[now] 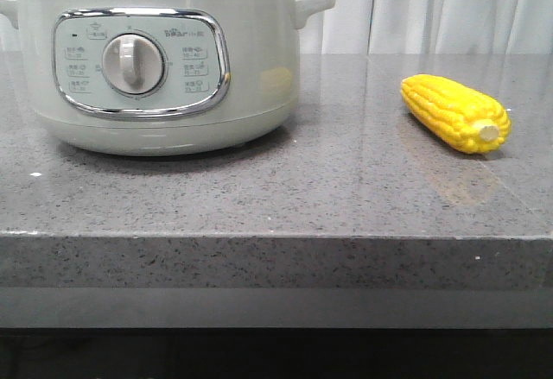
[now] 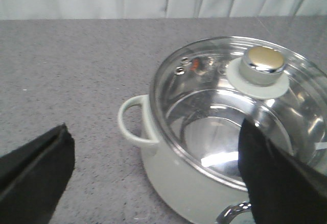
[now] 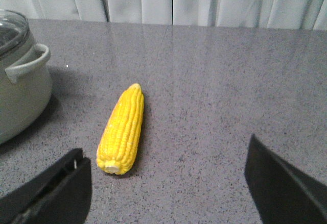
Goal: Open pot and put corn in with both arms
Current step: 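Grasp the glass lid knob with the left gripper, then lift the glass lid off the pot with the left gripper, then lower the right gripper onto the yellow corn cob and grasp it, then lift the corn with the right gripper and carry it over the pot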
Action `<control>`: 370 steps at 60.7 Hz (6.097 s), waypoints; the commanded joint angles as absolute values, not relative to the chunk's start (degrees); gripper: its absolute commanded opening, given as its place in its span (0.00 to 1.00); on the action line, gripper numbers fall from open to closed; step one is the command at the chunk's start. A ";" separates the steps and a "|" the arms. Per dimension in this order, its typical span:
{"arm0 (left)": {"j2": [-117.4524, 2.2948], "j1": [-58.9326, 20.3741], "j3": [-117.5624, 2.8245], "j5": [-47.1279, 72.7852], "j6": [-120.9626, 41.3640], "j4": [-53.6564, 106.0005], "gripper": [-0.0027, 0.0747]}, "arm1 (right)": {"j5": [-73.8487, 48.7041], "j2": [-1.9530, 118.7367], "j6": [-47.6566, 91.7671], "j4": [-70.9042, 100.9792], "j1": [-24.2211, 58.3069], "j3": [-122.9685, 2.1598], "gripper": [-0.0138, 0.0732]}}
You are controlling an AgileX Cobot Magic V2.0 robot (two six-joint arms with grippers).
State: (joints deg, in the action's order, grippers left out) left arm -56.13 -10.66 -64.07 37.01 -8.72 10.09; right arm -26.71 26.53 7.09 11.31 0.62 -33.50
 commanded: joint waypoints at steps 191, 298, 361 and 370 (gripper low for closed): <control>-57.12 -24.38 -73.71 49.99 -8.85 10.78 0.31 | -22.86 30.40 7.81 11.03 0.26 -35.68 0.88; -17.20 -24.38 -47.50 54.35 -5.59 12.20 0.31 | -32.74 89.28 7.81 18.06 8.98 -73.39 0.39; -17.20 -24.38 -47.50 54.35 -5.59 12.20 0.31 | -38.40 105.07 12.75 18.37 33.91 -105.52 0.56; -17.20 -24.38 -47.50 54.35 -5.59 12.20 0.31 | -37.53 105.07 12.75 18.37 33.91 -105.52 0.68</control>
